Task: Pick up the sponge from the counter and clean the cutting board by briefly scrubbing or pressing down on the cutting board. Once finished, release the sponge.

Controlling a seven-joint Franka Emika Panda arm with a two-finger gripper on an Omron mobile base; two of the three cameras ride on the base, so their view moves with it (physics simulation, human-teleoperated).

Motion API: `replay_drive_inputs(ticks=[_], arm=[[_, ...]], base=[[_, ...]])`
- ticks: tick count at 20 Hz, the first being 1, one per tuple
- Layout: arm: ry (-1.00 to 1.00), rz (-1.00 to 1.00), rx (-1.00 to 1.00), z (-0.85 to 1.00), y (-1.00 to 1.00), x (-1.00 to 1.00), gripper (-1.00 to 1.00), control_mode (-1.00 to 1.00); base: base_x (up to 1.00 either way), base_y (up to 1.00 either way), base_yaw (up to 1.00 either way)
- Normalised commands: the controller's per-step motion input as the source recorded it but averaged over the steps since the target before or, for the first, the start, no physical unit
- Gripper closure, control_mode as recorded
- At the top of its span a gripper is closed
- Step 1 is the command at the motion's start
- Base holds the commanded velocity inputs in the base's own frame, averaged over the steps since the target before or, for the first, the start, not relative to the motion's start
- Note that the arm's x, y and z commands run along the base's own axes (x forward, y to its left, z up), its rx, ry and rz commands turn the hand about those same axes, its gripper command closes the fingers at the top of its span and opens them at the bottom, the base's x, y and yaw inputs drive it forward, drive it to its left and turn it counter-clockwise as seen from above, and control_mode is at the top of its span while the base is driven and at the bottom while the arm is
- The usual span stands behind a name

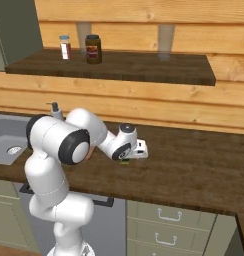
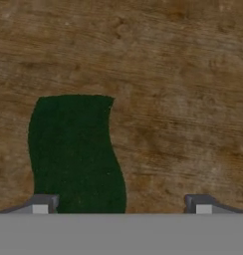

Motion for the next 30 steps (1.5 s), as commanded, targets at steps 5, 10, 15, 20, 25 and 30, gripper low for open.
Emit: replay_drive_inputs(ticks=[5,10,15,20,25,30], arm=[[0.00,0.02,0.00,-0.12,0.49,0.00,-1.00,-1.00],[-0.01,0.02,0.00,-0.26,0.49,0.03,-1.00,-1.00],[0.00,0.01,0.00,-0.20,0.21,0.12,-1.00,-1.00],[0.00,0.00,0.00,-0.18,0.05,0.10,-1.00,-1.00],[0.00,0.00,0.00,-0.20,0.00,0.23,1.00,-1.00],[0.00,0.00,0.00,-0.02,0.03,0.09,1.00,-1.00]], base=[[0.00,0.00,0.00],[0.00,0.00,0.00],[0.00,0.00,0.00],[0.00,0.00,0.00],[0.00,0.00,0.00],[0.00,0.00,0.00]])
